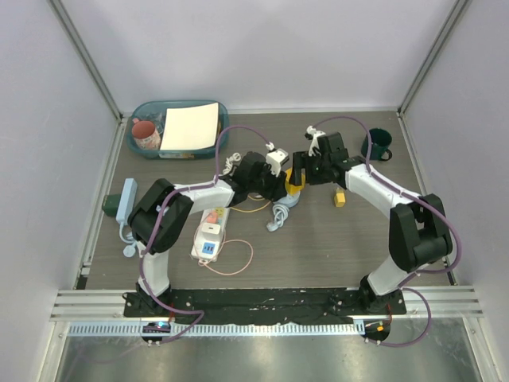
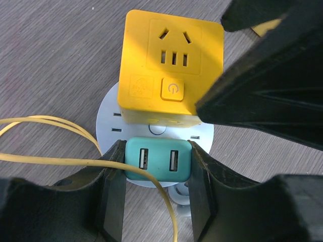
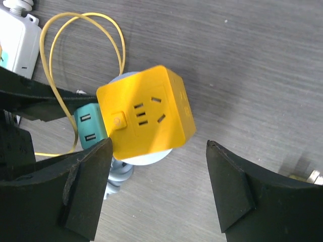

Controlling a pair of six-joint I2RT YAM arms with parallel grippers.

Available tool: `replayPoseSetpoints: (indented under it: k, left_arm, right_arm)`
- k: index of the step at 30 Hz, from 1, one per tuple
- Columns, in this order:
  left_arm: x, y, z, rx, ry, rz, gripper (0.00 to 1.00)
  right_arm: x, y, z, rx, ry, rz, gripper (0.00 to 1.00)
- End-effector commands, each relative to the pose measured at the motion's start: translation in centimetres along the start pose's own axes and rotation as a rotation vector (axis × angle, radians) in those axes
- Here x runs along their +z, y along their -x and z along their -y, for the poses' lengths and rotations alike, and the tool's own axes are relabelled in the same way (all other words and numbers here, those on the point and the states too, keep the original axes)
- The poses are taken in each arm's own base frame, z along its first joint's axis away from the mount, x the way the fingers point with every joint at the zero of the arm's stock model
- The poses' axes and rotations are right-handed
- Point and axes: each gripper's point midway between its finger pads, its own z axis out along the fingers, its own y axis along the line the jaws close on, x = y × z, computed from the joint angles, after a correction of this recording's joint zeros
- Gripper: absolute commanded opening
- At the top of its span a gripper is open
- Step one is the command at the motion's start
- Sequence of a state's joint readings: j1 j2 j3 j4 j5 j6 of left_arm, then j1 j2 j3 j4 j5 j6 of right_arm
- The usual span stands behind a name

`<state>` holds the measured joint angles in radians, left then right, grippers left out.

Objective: Pull the plug off the socket

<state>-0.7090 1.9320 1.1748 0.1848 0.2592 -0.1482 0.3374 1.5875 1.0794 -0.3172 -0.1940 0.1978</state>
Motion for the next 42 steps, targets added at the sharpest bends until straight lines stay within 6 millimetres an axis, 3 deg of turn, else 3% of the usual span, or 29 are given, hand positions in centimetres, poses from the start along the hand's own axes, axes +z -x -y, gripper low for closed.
replayPoseSetpoints:
  k: [1, 9, 19, 24, 27, 30, 31, 33, 34, 35, 39, 42]
  left_arm:
    - [0.2, 0.0, 0.1, 0.011, -0.028, 0.013, 0.0]
    - [0.3, -0.2, 0.1, 0.014, -0.031, 0.009, 0.0]
    - [0.2, -0.6, -0.3, 0.013, -0.01, 0.008, 0.0]
    - [-0.5, -0.6, -0.2, 0.025, -0.009, 0.072, 0.0]
    - [-0.5, -0.4, 0.0, 0.044, -0.023, 0.079, 0.0]
    - [-0.4, 0.2, -0.2, 0.043, -0.027, 0.075, 0.0]
    - [-0.3, 0.1, -0.2, 0.042, -0.028, 0.068, 0.0]
    - [-0.2, 0.4, -0.3, 0.044, -0.024, 0.062, 0.0]
    - [-0.2, 0.3, -0.3, 0.043, -0.021, 0.057, 0.0]
    - [0.0, 0.1, -0.4, 0.042, -0.02, 0.048, 0.0]
    - [0.7, -1.2, -0.7, 0.024, -0.016, 0.004, 0.0]
    - [1.2, -2.2, -0.9, 0.005, -0.014, -0.02, 0.0]
  right_arm:
    - [0.4, 2.4, -0.7, -0.091, 0.025, 0.031, 0.8]
    - [2.1, 1.4, -1.4, -0.191, 0.021, -0.017, 0.8]
    - [4.0, -2.3, 1.2, -0.202, -0.132, -0.149, 0.73]
    - [4.0, -3.5, -0.3, -0.101, 0.012, -0.121, 0.74]
    - [4.4, -3.7, -0.1, -0.096, 0.022, -0.11, 0.75]
    - [4.6, -3.4, 0.1, -0.11, 0.018, -0.091, 0.7]
    - [4.4, -2.4, -0.2, -0.119, 0.027, -0.05, 0.68]
    - [4.1, -2.2, -0.4, -0.124, 0.042, -0.005, 0.55]
    - [3.3, -0.2, -1.0, -0.13, 0.056, 0.081, 0.51]
    - [3.2, -0.4, -1.0, -0.129, 0.056, 0.097, 0.47]
    - [1.4, 2.8, -2.1, -0.113, 0.073, 0.235, 0.28]
    - [-0.1, 4.4, -4.2, -0.105, 0.171, 0.323, 0.2]
